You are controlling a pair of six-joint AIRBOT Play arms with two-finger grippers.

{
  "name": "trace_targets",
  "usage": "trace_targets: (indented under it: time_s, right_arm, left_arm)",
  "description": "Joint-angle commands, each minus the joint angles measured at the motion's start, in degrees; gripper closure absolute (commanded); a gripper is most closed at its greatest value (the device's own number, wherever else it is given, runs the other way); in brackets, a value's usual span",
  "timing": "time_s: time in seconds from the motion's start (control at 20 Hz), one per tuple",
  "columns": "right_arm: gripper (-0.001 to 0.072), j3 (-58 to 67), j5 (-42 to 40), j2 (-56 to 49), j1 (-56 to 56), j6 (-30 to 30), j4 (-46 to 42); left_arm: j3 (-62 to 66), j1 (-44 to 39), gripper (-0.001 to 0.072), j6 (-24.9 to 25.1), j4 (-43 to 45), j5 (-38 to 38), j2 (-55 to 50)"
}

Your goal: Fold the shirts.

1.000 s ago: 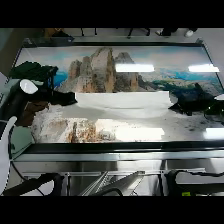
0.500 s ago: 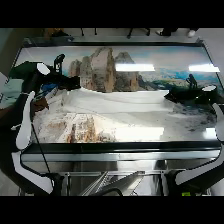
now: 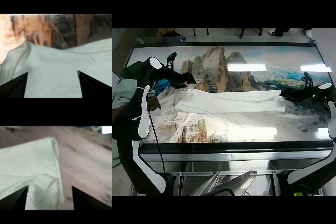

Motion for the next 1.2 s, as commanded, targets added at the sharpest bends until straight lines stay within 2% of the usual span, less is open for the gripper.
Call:
trace_targets:
  time_s: [0.0,0.1,0.15,0.2,0.25,0.35,0.4,0.45,0.5,0.6,0.75,0.85,0.95,1.15]
  right_arm:
    - [0.0106,0.37,2.69,-2.58,0.13,-0.15,0.09]
    - [0.0108,0.37,4.70,-3.82,0.87,-0.72,0.46]
    - [0.0165,0.37,5.68,-4.39,1.42,-0.85,0.48]
    - [0.0270,0.37,6.62,-4.90,2.12,-1.25,0.94]
    - [0.0289,0.37,7.19,-5.25,2.75,-1.73,1.70]
    - [0.0617,0.50,7.69,-5.35,3.65,-2.73,2.82]
    - [0.0694,1.14,8.07,-5.31,3.82,-2.71,2.78]
    - [0.0694,2.08,9.09,-5.07,3.85,-2.69,2.80]
    - [0.0695,3.54,10.71,-4.50,3.72,-2.51,2.80]
    - [0.0695,7.21,14.95,-2.60,3.61,-1.42,2.80]
    - [0.0695,13.84,22.23,1.84,3.69,2.14,3.45]
    - [0.0695,17.97,26.10,5.35,3.67,2.97,8.41]
    - [0.0695,21.75,28.35,8.74,3.69,4.13,13.62]
    - [0.0694,26.75,31.10,13.25,3.69,7.06,15.39]
  left_arm:
    - [3.08,0.33,0.0015,-1.11,-0.20,-4.76,-0.37]
    - [2.82,-0.39,0.0044,-1.66,-0.50,-4.83,-0.37]
    - [2.82,-0.98,0.0044,-2.03,-0.48,-4.81,-0.42]
    - [2.84,-1.70,0.0044,-2.12,-0.52,-4.57,-0.42]
    - [2.86,-2.67,0.0045,-2.47,-0.52,-4.24,-0.42]
    - [2.84,-5.05,0.0047,-2.60,-0.52,-3.28,-0.44]
    - [2.84,-6.32,0.0187,-2.64,-0.52,-2.54,-0.44]
    - [2.84,-7.78,0.0486,-2.62,-0.48,-1.42,-0.48]
    - [2.84,-9.51,0.0686,-2.49,-0.50,-0.11,-0.68]
    - [2.84,-13.51,0.0689,-2.51,-1.27,3.32,-2.05]
    - [2.89,-21.64,0.0689,-2.40,-7.63,11.17,-6.95]
    - [2.89,-26.69,0.0689,-2.47,-10.78,18.73,-10.49]
    - [2.89,-30.71,0.0689,-2.47,-17.20,25.46,-13.57]
    - [2.91,-35.58,0.0690,-3.91,-23.45,33.42,-17.09]
